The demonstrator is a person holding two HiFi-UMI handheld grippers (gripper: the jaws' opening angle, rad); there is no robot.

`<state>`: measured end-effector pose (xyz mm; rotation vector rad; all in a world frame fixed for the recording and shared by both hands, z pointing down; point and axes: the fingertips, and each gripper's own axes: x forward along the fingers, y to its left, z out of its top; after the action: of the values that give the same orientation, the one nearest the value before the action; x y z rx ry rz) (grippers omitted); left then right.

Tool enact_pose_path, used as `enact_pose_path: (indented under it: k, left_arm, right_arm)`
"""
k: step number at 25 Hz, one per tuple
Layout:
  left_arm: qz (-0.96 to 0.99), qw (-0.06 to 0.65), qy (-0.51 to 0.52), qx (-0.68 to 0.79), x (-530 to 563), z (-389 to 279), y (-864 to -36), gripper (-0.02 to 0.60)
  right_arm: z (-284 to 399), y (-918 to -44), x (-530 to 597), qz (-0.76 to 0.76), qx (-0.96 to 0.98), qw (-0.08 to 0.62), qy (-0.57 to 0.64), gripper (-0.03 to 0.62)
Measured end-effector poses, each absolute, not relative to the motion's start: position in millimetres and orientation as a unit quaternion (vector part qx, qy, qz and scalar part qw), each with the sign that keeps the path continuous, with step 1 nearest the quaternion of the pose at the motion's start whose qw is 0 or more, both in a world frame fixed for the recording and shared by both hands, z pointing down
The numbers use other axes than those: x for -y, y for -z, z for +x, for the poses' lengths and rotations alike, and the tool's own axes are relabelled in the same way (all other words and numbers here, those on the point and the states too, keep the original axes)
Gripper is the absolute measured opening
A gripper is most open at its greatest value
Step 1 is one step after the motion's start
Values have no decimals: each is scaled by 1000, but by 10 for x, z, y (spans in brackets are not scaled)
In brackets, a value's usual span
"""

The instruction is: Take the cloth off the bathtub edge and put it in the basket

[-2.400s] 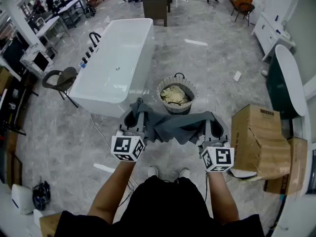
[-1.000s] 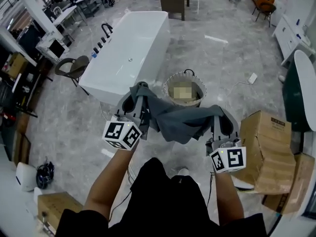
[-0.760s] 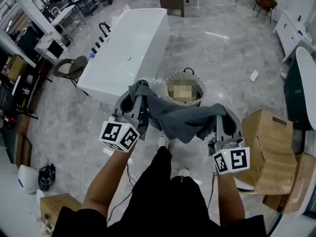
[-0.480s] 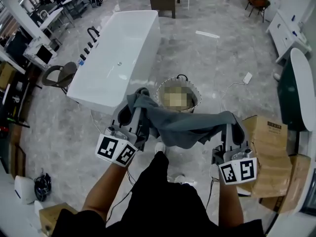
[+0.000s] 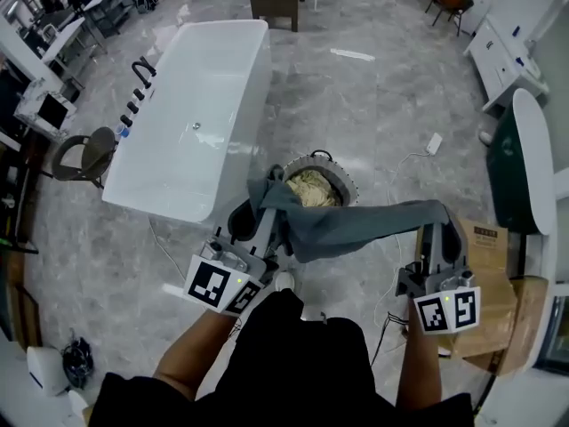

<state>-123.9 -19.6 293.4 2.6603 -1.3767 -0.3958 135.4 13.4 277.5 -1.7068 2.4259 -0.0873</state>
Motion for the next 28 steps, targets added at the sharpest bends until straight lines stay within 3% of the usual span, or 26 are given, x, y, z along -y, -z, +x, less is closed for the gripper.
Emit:
enact_pose_path:
  k: [12, 28]
  left_arm:
    - [902, -3, 170, 397, 1093, -996, -2130, 48]
    - [887, 34, 196, 417, 2189, -461, -1803, 48]
  right_arm:
    - [978, -2164, 866, -538, -835, 114, 16, 34]
    - [997, -1898, 1942, -459, -879, 126, 13, 34]
